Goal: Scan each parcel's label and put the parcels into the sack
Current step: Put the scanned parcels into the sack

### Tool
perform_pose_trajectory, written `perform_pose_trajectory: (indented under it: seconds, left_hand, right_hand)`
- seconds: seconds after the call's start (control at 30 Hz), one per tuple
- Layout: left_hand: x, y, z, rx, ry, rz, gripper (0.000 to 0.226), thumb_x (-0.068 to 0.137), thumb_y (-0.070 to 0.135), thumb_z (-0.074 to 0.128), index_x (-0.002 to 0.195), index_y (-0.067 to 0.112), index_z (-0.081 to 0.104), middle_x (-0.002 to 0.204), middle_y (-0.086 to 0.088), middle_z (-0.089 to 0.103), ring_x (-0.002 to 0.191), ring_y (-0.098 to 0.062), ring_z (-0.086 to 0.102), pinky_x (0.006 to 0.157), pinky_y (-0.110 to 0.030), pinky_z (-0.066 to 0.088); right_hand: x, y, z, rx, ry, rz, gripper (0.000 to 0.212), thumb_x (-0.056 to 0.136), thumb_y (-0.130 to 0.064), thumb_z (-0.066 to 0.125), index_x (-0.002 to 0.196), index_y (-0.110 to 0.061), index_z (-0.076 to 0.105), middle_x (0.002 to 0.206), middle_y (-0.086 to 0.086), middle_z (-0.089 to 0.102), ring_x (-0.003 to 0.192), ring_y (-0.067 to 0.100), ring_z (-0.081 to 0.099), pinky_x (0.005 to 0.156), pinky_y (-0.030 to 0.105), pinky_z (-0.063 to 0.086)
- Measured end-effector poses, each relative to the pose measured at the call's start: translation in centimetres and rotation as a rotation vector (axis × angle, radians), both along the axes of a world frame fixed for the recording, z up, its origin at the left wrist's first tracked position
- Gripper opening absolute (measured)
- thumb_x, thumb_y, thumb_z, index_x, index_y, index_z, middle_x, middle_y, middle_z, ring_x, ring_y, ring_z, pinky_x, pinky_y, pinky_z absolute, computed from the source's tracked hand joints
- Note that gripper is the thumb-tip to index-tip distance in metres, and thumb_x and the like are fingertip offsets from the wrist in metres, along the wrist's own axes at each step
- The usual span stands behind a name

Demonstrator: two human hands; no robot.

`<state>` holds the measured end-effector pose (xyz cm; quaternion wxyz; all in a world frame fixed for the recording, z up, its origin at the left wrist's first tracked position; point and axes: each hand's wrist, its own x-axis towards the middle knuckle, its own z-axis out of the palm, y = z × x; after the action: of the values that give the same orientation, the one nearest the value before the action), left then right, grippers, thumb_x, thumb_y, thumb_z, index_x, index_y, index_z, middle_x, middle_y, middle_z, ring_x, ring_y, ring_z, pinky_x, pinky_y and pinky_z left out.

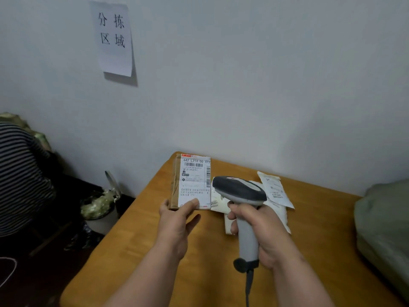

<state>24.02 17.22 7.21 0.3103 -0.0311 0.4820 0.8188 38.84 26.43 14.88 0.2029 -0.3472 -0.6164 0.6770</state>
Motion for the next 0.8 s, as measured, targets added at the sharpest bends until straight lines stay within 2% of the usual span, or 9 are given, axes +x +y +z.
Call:
perform_pose_trajectory:
  seconds: [0.13, 0.23, 0.37, 0.57, 0.8]
  left_hand:
    - [0.5, -1.4, -0.1, -0.004, 0.039, -0.010, 0.067, 0.077, 0.000, 0.080, 0.134, 0.016, 0.046, 0.117, -0.011, 0.071, 0.108, -0.028, 0.068, 0.086, -0.040, 0.058]
    - [0.8, -2.1, -0.2, -0.001, 0.035, 0.002, 0.068, 0.076, -0.002, 0.080, 0.131, 0.018, 0.044, 0.118, -0.011, 0.070, 0.108, -0.028, 0.068, 0.092, -0.043, 0.056]
    - [1.1, -2.6, -0.3, 0.000, 0.039, 0.005, 0.072, 0.076, -0.003, 0.080, 0.130, 0.023, 0.040, 0.117, -0.011, 0.070, 0.108, -0.027, 0.068, 0.095, -0.044, 0.055]
    - [1.7, -2.4, -0.3, 0.001, 0.043, -0.017, 0.077, 0.075, -0.001, 0.081, 0.133, 0.025, 0.037, 0.116, -0.009, 0.071, 0.108, -0.027, 0.069, 0.095, -0.044, 0.056]
    - [2.0, -1.9, 0.0, 0.008, 0.045, -0.025, 0.081, 0.075, 0.000, 0.082, 0.136, 0.028, 0.036, 0.116, -0.009, 0.070, 0.107, -0.026, 0.069, 0.093, -0.042, 0.056]
  right_hand:
    - [0.3, -1.6, 0.9, 0.019, 0.052, 0.001, 0.011, 0.085, -0.017, 0.075, 0.078, -0.009, 0.073, 0.072, 0.013, 0.069, 0.061, 0.020, 0.063, 0.069, 0.039, 0.047]
    - [0.4, -2.4, 1.3, 0.034, 0.091, 0.017, 0.012, 0.078, -0.022, 0.078, 0.069, -0.016, 0.073, 0.071, 0.011, 0.068, 0.058, 0.018, 0.062, 0.064, 0.035, 0.046]
    - [0.7, -3.1, 1.7, 0.040, 0.089, 0.018, 0.014, 0.065, -0.030, 0.074, 0.070, -0.017, 0.071, 0.071, 0.008, 0.067, 0.057, 0.017, 0.061, 0.062, 0.034, 0.045]
    - [1.4, -2.9, 1.5, 0.065, 0.084, -0.006, 0.009, 0.086, -0.015, 0.073, 0.078, -0.013, 0.070, 0.071, 0.007, 0.066, 0.057, 0.017, 0.060, 0.064, 0.036, 0.046]
    - [2.0, -2.8, 1.8, 0.072, 0.101, -0.020, 0.007, 0.088, -0.012, 0.071, 0.081, -0.011, 0.070, 0.069, 0.006, 0.065, 0.056, 0.018, 0.059, 0.063, 0.035, 0.046]
